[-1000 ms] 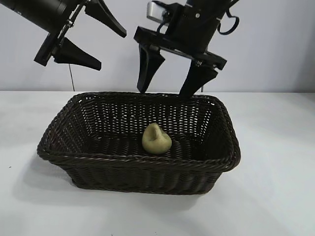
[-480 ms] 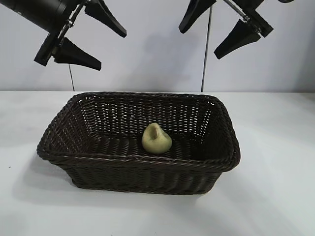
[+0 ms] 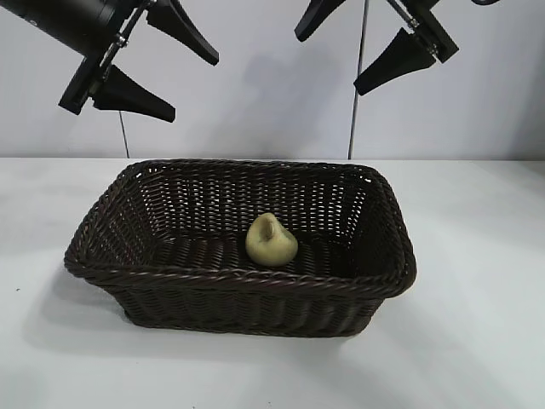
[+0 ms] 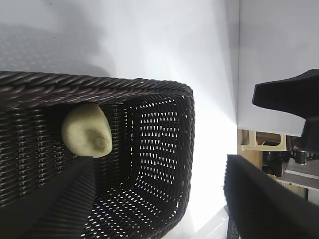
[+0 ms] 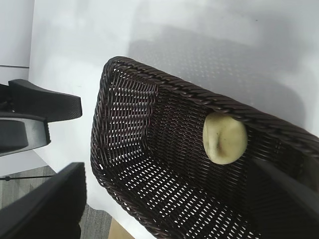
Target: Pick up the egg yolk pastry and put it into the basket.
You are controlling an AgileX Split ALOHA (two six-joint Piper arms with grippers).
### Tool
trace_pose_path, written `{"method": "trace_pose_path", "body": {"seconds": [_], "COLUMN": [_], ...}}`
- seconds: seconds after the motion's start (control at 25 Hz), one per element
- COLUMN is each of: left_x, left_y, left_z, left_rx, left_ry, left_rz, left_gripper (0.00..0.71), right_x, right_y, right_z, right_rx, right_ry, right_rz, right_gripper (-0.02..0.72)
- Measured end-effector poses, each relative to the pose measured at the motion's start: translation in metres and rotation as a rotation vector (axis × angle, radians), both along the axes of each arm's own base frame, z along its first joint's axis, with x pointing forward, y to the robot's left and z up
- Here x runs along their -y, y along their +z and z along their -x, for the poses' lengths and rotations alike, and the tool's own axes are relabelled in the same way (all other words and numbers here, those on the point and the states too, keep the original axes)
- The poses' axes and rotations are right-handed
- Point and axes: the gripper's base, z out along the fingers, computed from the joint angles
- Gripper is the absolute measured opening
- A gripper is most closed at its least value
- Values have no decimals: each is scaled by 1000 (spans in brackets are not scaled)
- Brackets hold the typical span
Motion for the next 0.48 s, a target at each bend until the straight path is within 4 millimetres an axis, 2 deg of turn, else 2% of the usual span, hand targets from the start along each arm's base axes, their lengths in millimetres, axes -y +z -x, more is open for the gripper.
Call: {"method": "trace_pose_path", "body": {"seconds": [0.48], "left_x": [0], "left_y": [0], "left_z": [0], "left_rx": [0], "left_ry": [0], "left_rz": [0], "left_gripper": [526], "right_x": [0], "right_y": [1], "right_z": [-4], "right_rx": [37], "right_ry": [-30], "right_rz": [-4], "right_gripper": [624]}}
